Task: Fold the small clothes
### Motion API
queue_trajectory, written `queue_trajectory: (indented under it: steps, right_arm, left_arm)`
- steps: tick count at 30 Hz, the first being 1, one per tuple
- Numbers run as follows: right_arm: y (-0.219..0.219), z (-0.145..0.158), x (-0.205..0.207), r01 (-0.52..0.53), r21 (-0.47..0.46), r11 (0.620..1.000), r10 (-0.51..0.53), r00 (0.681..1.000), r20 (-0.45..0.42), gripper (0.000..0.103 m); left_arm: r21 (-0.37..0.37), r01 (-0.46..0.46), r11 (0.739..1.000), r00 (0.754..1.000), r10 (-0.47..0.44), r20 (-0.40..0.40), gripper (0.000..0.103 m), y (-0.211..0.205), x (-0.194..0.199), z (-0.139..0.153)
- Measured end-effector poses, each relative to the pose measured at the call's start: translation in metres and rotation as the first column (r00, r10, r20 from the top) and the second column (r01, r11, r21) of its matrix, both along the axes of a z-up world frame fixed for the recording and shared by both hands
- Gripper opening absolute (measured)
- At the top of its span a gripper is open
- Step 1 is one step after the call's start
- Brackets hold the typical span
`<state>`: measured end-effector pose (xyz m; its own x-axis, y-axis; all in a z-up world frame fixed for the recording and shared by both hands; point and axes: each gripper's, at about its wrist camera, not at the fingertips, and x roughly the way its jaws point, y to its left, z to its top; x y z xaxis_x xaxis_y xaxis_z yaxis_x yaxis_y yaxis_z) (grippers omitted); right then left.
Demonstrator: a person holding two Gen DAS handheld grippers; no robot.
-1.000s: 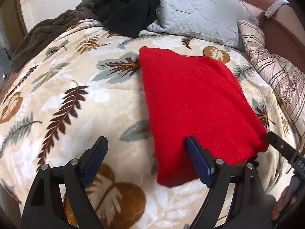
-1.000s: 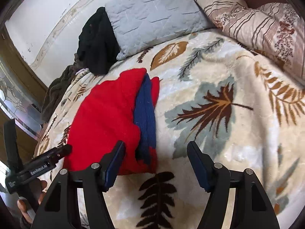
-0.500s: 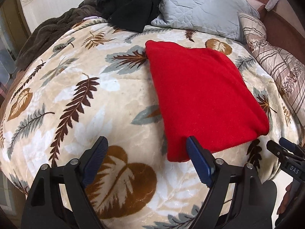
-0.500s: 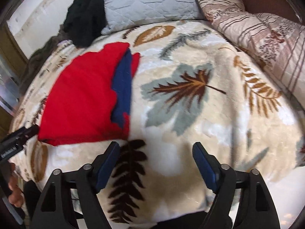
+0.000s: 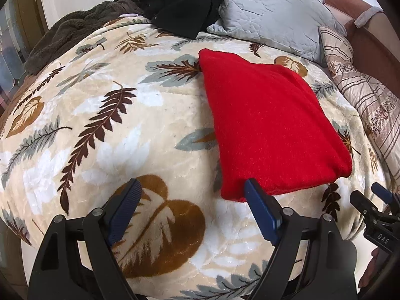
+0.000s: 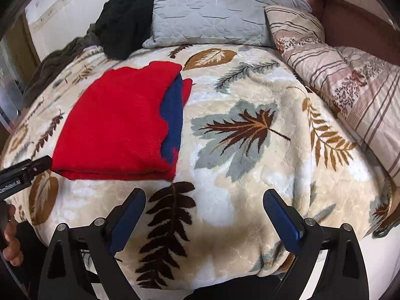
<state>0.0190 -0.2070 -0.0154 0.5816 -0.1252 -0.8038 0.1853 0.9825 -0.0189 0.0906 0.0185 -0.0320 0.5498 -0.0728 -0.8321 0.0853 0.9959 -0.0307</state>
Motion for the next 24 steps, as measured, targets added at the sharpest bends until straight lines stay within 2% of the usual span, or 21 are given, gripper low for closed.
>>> queue_trajectory:
  steps: [8, 14, 24]
  right_arm:
    - [0.004, -0.003, 0.004, -0.036, -0.032, 0.999, 0.035, 0.999, -0.023, 0.096]
    - [-0.005, -0.002, -0.001, -0.013, 0.017, 1.000, 0.013, 1.000, -0.004, 0.096]
    - [-0.012, 0.005, -0.002, -0.004, 0.065, 0.998, 0.002, 0.999, 0.034, 0.096]
  left_arm:
    - [0.008, -0.012, 1.000, 1.000, 0.012, -0.018, 0.085, 0.005, -0.006, -0.003]
    - [0.047, -0.004, 0.999, 1.000, 0.005, -0.027, 0.085, 0.002, -0.007, -0.007]
    - [0.065, 0.005, 0.998, 1.000, -0.004, -0.022, 0.085, -0.002, -0.009, -0.006]
